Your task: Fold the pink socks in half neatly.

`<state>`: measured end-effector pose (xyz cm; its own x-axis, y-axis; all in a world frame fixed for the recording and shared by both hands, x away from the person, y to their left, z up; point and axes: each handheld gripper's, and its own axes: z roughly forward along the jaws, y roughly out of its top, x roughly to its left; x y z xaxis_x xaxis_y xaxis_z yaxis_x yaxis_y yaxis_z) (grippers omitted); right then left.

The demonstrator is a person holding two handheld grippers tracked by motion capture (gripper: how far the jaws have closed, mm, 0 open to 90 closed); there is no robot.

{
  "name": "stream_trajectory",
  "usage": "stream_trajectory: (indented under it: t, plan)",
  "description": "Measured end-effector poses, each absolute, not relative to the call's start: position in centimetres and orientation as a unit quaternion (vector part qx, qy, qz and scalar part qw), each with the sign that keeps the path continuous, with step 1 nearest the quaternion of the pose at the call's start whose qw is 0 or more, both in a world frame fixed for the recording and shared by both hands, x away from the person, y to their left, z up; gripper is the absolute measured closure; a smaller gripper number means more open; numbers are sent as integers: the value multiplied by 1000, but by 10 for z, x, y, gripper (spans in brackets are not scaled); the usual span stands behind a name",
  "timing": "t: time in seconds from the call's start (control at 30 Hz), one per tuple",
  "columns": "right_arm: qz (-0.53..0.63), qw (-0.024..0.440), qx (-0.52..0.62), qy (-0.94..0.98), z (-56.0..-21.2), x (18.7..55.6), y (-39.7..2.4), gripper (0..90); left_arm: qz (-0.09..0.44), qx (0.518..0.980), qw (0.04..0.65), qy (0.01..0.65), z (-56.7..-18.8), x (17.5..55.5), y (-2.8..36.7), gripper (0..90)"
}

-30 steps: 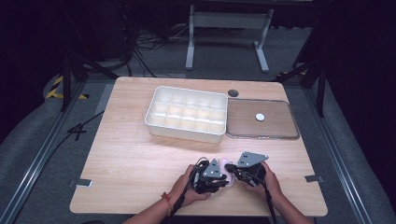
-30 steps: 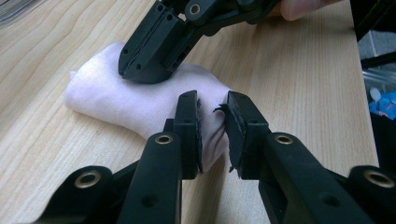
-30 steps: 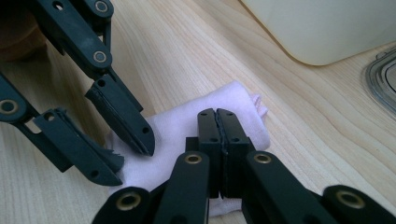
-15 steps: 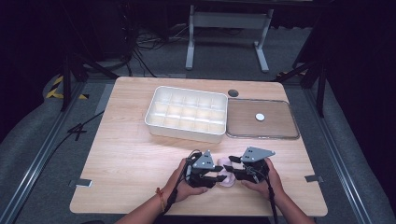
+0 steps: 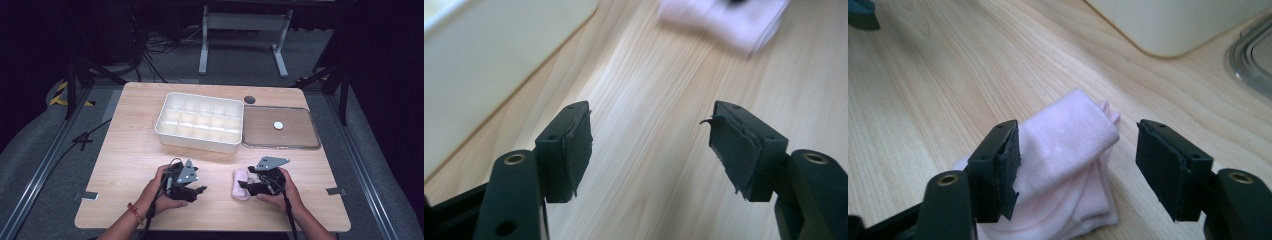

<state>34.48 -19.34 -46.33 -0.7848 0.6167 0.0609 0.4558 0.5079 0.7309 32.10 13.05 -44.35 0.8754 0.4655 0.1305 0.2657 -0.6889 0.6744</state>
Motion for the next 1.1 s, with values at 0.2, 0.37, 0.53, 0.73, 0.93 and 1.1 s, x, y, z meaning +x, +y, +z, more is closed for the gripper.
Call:
stream_trajectory:
  t: [0.2,0.37,0.53,0.73,0.93,1.1]
  plan:
    - [391,53,333,856,-471,352,-200,332,140,904,329,234,-453,321,164,303]
    - [398,11,325,858,-475,356,-201,435,128,900,330,255,-461,322,186,274]
    - [400,-14,318,859,-475,357,-201,537,121,900,325,264,-468,323,193,261]
    - [403,-16,305,863,-473,355,-200,645,108,897,328,277,-475,325,194,236]
    - [404,11,279,871,-468,349,-199,702,109,885,339,301,-480,325,191,163]
    - [407,30,263,874,-463,343,-199,716,112,880,351,300,-483,325,192,143]
